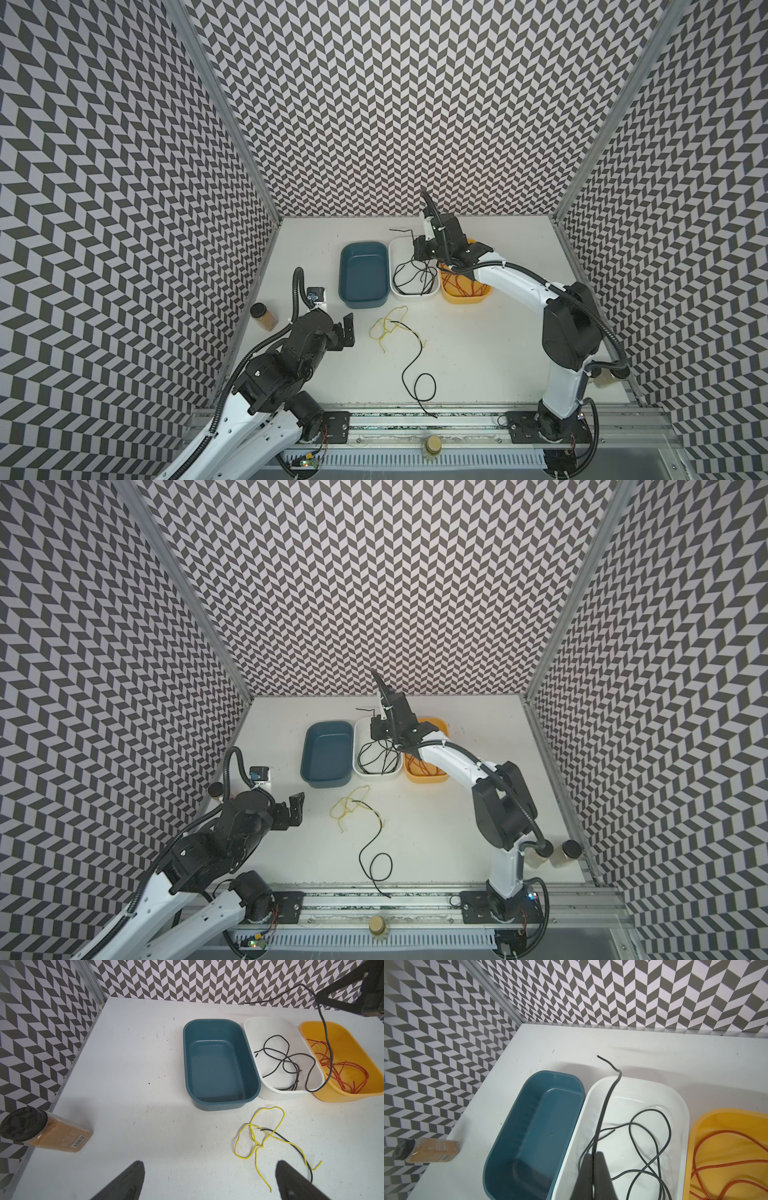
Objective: Untangle the cables
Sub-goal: 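Lower the black wire into the white bin with the right gripper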
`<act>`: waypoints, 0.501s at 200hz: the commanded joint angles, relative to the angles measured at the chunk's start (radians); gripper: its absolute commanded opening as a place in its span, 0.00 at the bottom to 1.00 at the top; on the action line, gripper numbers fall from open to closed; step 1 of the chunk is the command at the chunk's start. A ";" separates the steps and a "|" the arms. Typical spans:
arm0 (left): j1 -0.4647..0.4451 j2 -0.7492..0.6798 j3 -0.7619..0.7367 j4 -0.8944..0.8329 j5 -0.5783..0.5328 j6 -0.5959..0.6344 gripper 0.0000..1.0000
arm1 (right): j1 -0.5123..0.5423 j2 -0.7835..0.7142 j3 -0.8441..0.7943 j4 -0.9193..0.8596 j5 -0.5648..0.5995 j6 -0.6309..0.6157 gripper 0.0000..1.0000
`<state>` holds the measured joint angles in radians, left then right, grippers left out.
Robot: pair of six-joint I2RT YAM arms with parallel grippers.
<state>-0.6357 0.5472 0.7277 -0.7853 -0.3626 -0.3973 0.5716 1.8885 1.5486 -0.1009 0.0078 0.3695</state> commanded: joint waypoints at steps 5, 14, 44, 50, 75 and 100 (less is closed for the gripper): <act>0.008 0.000 -0.013 0.012 -0.005 0.000 1.00 | 0.002 0.024 0.034 0.092 0.084 0.056 0.00; 0.008 0.000 -0.013 0.012 -0.005 0.000 1.00 | 0.002 0.035 0.032 0.104 0.095 0.056 0.00; 0.008 0.002 -0.013 0.013 -0.001 0.000 1.00 | 0.002 0.058 -0.012 0.167 0.108 0.068 0.00; 0.009 0.002 -0.014 0.014 -0.001 0.001 1.00 | 0.002 0.058 -0.027 0.182 0.109 0.074 0.00; 0.010 0.001 -0.013 0.014 -0.001 0.000 1.00 | 0.005 0.049 -0.118 0.265 0.109 0.085 0.00; 0.010 0.002 -0.014 0.014 0.001 0.000 1.00 | 0.007 0.017 -0.208 0.337 0.119 0.101 0.00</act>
<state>-0.6334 0.5472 0.7258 -0.7849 -0.3576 -0.3969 0.5716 1.9293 1.4082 0.1051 0.0990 0.4377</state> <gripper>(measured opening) 0.998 0.048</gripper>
